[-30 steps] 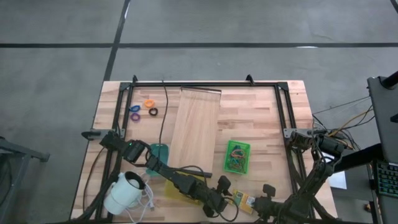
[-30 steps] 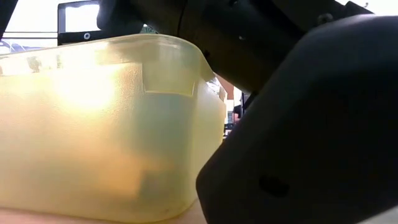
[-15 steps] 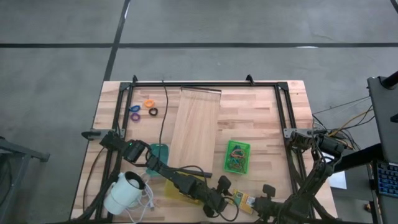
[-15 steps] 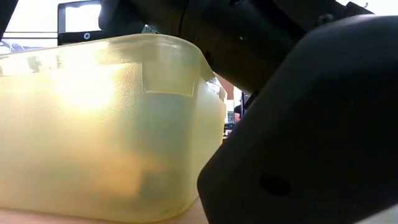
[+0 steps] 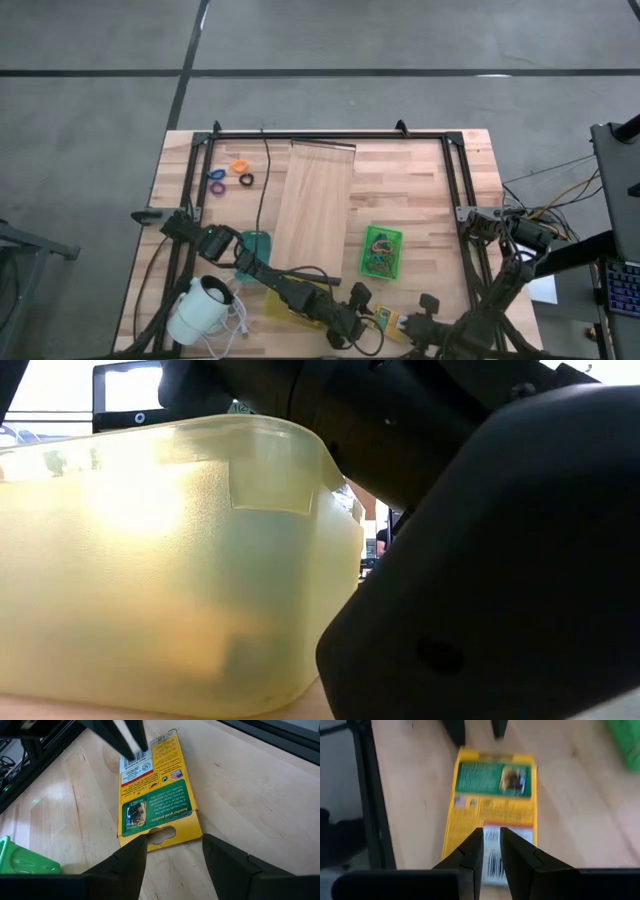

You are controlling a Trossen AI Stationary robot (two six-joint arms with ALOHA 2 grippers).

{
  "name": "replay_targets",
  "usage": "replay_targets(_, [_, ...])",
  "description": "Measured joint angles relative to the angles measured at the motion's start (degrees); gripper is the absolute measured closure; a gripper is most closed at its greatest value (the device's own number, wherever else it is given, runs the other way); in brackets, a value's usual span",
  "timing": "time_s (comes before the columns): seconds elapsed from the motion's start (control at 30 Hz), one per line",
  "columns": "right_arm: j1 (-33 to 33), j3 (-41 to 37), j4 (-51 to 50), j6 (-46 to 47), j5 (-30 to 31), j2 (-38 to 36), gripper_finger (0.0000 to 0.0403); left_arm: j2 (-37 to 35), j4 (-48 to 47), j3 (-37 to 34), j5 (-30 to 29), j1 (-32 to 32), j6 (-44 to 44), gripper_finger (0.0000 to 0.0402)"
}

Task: Pick & Place Office Desk Supplies
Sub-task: Put the large yellow crayon box into the yellow bin

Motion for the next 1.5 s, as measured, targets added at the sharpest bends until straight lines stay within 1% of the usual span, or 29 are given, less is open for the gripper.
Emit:
replay_targets(0.1, [-0.4, 0.0, 0.2, -1.2, 2.9, 0.0, 0.0339, 0.0, -0.1, 0.0, 0.0, 0.0, 0.0, 0.0202])
replay_targets(0.17, [-0.4, 0.0, 0.7, -2.2, 3.2, 0.0, 0.0339, 0.0, -0.1, 0.0, 0.0, 0.0, 0.0, 0.0202])
replay_targets(0.23, [-0.3, 0.0, 1.0, -2.5, 2.4, 0.0, 0.0339, 0.0, -0.1, 0.0, 0.0, 0.0, 0.0, 0.0202])
replay_targets(0.37, [-0.1, 0.0, 1.3, -1.7, -1.8, 0.0, 0.0339, 0.0, -0.1, 0.0, 0.0, 0.0, 0.0, 0.0202])
replay_targets(0.47, [-0.2, 0.0, 1.3, 0.6, -2.4, 0.0, 0.0339, 0.0, -0.1, 0.0, 0.0, 0.0, 0.0, 0.0202])
replay_targets(0.8, [-0.1, 0.0, 1.1, 1.6, -5.2, -0.1, 0.0339, 0.0, -0.1, 0.0, 0.0, 0.0, 0.1, 0.0202])
replay_targets(0.9, [-0.1, 0.0, 0.8, 2.6, -6.4, -0.9, 0.0339, 0.0, -0.1, 0.0, 0.0, 0.0, 0.1, 0.0202])
replay_targets(1.1, [0.1, 0.0, 0.9, 2.7, -6.5, -2.6, 0.0339, 0.0, -0.1, 0.0, 0.0, 0.0, 0.2, 0.0202])
replay_targets(1.27, [0.2, 0.6, 0.8, 3.6, -9.1, -2.6, 0.0339, 0.0, -0.1, 0.0, 0.0, 0.0, 0.2, 0.0202])
replay_targets(1.5, [0.2, 0.4, 0.8, 3.8, -9.1, -1.2, 0.0339, 0.0, -0.1, 0.0, 0.0, 0.0, 0.2, 0.0202])
